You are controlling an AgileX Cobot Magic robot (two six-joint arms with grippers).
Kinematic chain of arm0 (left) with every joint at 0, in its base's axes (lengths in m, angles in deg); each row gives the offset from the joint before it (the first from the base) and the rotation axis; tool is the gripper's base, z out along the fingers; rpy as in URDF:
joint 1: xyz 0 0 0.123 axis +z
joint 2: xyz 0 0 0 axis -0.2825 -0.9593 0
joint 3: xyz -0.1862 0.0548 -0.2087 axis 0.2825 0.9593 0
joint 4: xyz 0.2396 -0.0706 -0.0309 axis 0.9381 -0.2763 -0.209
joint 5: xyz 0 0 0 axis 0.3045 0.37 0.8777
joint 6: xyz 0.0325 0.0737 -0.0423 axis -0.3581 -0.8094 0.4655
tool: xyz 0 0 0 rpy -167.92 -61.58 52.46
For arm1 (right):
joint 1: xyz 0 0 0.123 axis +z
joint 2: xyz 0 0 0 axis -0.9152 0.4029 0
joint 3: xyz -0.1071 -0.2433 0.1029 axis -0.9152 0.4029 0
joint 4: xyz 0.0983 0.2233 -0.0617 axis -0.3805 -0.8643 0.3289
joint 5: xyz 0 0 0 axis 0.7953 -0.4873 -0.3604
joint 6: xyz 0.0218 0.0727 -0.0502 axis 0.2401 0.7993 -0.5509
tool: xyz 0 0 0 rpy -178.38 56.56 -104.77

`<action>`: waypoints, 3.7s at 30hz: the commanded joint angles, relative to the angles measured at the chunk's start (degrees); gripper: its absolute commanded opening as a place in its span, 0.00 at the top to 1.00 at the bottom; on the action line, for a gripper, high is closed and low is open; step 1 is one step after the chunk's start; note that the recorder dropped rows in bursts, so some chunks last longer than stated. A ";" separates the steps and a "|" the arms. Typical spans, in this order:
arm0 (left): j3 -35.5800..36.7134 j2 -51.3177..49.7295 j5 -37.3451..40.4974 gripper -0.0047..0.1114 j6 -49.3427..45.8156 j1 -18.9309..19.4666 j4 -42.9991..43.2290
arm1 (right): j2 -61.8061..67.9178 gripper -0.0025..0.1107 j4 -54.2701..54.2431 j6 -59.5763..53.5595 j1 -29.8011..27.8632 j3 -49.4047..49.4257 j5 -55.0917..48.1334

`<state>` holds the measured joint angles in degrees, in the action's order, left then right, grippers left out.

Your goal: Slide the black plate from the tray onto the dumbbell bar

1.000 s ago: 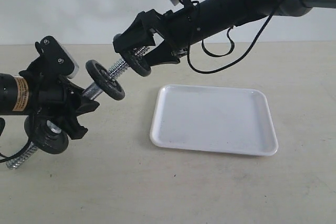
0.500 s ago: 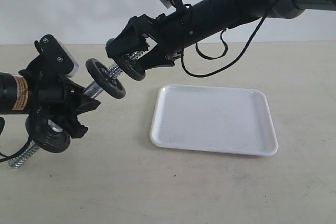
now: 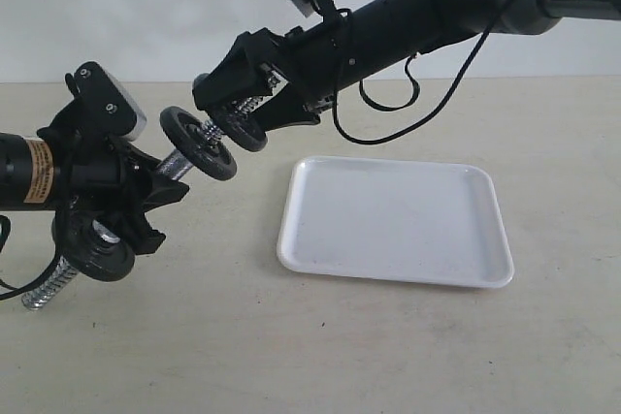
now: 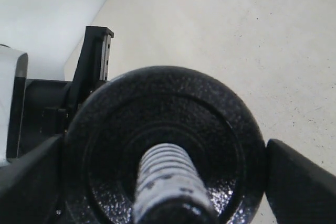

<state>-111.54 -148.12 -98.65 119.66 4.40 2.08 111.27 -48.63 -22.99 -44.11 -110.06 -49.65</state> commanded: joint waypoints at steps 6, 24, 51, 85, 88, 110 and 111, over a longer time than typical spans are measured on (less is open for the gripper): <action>-2.47 2.83 -22.72 0.92 1.82 0.00 -5.18 | -1.22 0.32 -3.64 -0.39 0.40 -0.32 -4.77; -2.47 2.83 -22.00 0.92 1.82 0.00 -5.30 | -1.22 0.05 -3.64 -0.28 0.40 -0.32 -3.18; -2.47 2.83 -20.98 0.92 1.82 0.00 -6.99 | -1.22 0.05 -3.44 1.15 0.40 -0.32 1.36; -2.47 2.94 -12.46 0.92 13.37 0.10 -12.44 | -1.22 0.81 38.57 19.76 0.15 -0.32 3.21; -2.47 2.94 -12.20 0.92 14.89 0.10 -12.57 | -1.22 0.97 38.64 19.73 0.15 -0.32 2.42; -7.21 1.84 -3.17 0.92 35.26 -0.75 -5.57 | -1.85 0.98 55.61 25.42 0.15 -0.32 -0.17; -8.01 1.14 -3.17 0.92 37.01 -1.16 -3.77 | -1.98 0.98 56.25 25.90 0.15 -0.32 -0.65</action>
<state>-114.27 -148.97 -74.39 151.56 4.43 -7.49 110.69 4.63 1.35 -43.98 -110.06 -48.69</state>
